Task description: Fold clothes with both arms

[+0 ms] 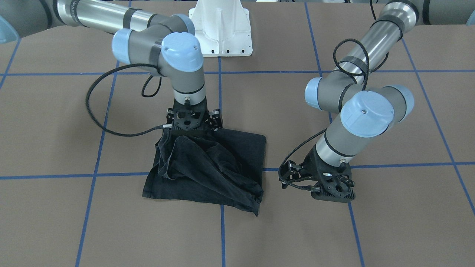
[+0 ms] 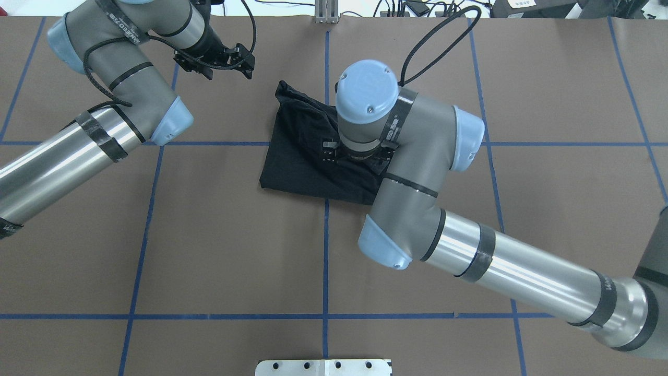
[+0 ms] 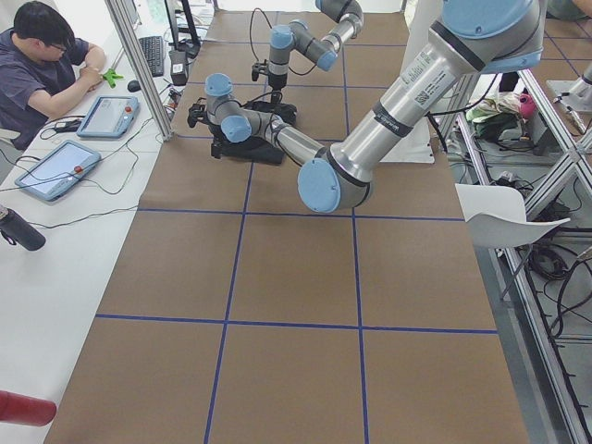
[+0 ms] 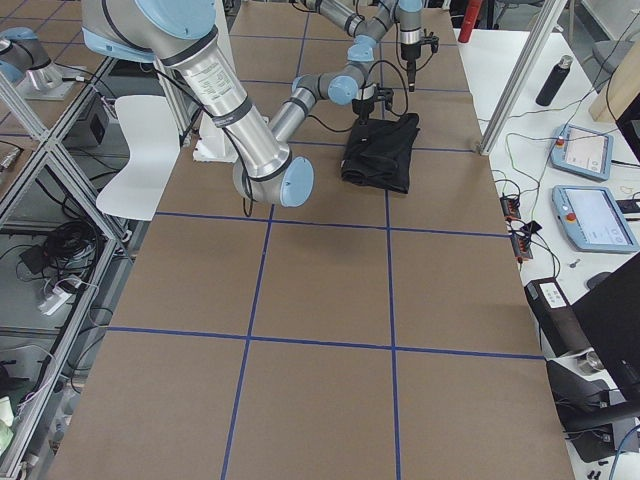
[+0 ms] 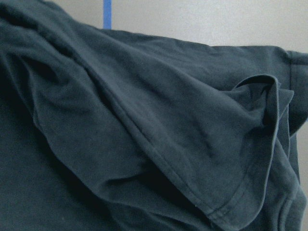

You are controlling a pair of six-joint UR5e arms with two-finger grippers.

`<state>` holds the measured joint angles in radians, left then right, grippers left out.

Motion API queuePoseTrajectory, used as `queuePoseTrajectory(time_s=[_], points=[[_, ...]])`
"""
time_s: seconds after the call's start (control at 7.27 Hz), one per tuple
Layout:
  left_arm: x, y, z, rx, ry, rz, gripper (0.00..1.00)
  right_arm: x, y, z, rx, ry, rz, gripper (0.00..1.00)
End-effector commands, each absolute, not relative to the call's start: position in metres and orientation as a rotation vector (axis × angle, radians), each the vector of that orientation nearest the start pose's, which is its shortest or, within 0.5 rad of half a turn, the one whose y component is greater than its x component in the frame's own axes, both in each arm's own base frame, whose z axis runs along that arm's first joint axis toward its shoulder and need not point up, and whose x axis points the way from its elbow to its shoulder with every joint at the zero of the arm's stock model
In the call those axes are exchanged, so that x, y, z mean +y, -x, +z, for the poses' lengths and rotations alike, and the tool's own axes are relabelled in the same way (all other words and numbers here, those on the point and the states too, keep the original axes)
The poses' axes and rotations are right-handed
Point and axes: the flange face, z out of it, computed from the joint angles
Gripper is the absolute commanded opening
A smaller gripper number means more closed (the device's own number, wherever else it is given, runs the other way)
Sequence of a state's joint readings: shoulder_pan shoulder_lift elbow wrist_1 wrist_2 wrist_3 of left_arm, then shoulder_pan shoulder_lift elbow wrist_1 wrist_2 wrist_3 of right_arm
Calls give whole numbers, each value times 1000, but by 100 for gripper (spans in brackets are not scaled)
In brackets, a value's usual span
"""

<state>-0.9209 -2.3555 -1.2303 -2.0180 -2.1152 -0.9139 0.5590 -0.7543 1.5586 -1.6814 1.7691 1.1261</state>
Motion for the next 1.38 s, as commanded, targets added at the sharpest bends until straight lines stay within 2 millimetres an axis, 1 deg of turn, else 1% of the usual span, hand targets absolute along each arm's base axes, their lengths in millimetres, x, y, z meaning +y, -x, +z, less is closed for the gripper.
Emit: queuePoseTrajectory(time_s=[0.0,0.14,0.28,0.41,0.55,0.69,0.83,1.1,1.24], points=[[-670,-407,275,970,-257,1,100,-443,583,183,-569,-262,-85,100],[-665,-403,280,972,-257,2,100,-442,591,182,-551,-288,-75,94],[-664,-402,282,970,-258,3,100,-444,595,182,-569,-296,-64,42],[-663,-402,281,971,-258,4,100,-450,610,192,-606,-275,37,0],[-663,-402,281,972,-257,2,100,-460,629,202,-648,-269,105,0],[-664,-402,281,970,-259,3,100,-471,635,211,-640,-277,121,0],[-664,-402,281,971,-259,2,100,-486,624,209,-640,-283,136,0],[-663,-403,279,972,-260,1,100,-524,592,207,-629,-305,153,0],[-663,-403,279,974,-259,-2,100,-538,579,209,-611,-322,133,0]])
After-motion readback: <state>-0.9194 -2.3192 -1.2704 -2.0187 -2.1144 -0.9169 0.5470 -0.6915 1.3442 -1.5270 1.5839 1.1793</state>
